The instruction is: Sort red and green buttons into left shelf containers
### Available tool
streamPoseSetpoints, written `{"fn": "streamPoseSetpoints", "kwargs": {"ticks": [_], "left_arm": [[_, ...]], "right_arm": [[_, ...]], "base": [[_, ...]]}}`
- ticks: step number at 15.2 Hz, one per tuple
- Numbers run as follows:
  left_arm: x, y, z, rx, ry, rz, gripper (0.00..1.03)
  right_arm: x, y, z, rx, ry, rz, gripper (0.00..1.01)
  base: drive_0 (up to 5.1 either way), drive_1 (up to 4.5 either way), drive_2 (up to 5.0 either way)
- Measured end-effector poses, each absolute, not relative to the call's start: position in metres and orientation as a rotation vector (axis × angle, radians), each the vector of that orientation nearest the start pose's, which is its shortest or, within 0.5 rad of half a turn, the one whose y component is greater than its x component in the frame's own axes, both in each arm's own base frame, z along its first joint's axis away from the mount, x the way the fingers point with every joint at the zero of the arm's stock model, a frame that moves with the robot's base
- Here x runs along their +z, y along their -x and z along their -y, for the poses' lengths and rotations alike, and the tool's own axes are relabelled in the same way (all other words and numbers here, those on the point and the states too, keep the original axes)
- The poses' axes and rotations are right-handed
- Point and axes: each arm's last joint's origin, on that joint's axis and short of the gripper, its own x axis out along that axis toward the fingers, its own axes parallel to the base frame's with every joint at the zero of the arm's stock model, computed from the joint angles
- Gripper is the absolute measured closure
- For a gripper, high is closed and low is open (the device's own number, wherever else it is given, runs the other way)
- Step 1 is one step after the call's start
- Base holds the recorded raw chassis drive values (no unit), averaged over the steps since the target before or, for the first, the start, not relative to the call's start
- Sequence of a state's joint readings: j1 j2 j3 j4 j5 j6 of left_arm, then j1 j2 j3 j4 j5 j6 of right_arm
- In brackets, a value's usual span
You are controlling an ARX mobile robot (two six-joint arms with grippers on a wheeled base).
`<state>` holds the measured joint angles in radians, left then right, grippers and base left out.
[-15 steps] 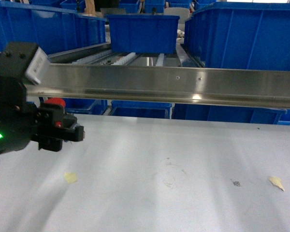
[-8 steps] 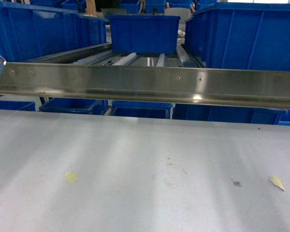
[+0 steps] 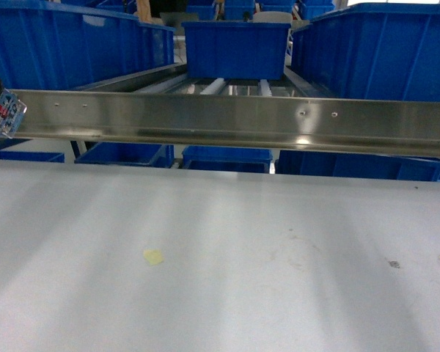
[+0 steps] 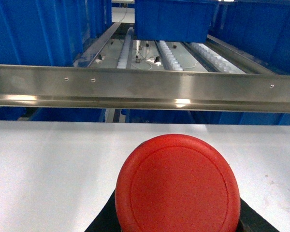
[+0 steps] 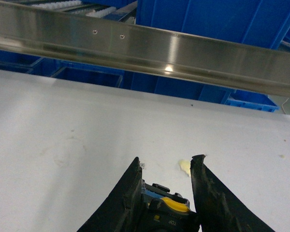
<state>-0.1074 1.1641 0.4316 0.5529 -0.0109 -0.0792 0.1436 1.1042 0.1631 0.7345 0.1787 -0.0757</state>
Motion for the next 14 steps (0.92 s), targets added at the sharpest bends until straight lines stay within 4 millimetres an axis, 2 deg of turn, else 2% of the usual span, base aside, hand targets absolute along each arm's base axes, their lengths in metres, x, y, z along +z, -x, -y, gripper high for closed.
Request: {"fn": "streamPoseSetpoints", "kwargs": {"ticks": [5,14], "left_arm": [[0.2091,-0.2316,0.0248,-0.091,0.068,-0.187,0.78],[0.2096,-0.2317,0.0246,-0.088,0.068,-0.182,0.78]], "right_arm": [[0.1559,-0.1867,-0.0218,-0.027,0.11,-0.213,0.73],[0.1559,-0.1865,-0.0219,-0.024,0.109,-0.209,0.73]], "base": [[0.0,0.0,0.0],[-5.0,2.43,2.4]]}}
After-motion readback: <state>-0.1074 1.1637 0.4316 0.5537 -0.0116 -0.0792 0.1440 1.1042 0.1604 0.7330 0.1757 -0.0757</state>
